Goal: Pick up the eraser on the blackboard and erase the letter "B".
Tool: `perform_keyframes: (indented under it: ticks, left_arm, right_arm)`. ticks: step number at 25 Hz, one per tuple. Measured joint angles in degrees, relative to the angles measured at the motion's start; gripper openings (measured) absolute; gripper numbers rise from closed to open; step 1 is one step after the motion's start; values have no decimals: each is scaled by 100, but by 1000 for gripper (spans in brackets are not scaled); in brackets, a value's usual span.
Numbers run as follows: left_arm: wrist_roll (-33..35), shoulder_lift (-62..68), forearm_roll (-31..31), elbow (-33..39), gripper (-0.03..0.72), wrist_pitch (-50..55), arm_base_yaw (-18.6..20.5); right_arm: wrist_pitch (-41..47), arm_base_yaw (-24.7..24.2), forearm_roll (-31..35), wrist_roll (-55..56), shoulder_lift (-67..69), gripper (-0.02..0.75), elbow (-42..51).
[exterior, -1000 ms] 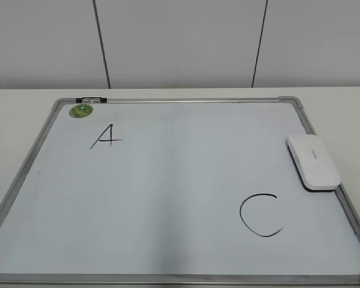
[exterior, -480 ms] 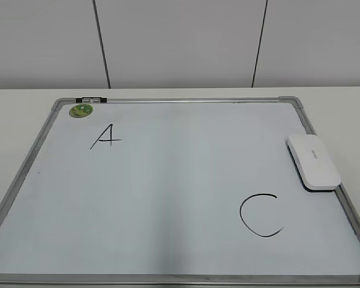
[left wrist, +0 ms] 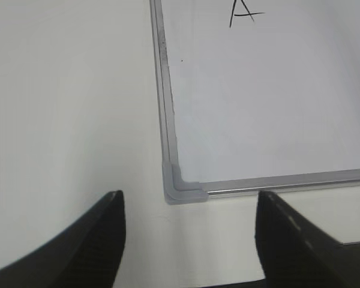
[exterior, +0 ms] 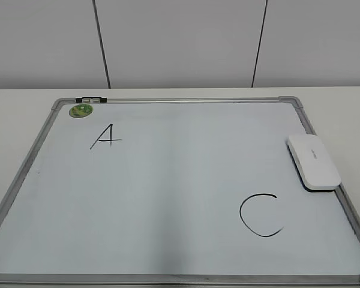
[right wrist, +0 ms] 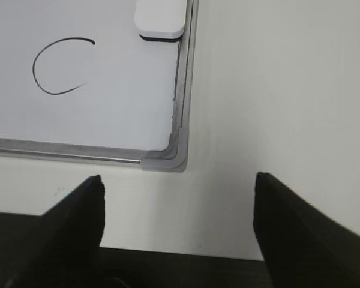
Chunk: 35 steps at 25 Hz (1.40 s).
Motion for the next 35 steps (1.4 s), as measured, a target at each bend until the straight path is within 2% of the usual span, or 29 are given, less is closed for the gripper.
perform_keyframes:
  ticks: [10, 35]
  left_arm:
    - [0, -711, 0, 0, 493, 0, 0]
    - [0, -996, 0, 0, 493, 12, 0]
  right_arm:
    - [0, -281, 0, 0, -1417, 592, 0]
    - [25, -290, 0, 0, -1483, 592, 0]
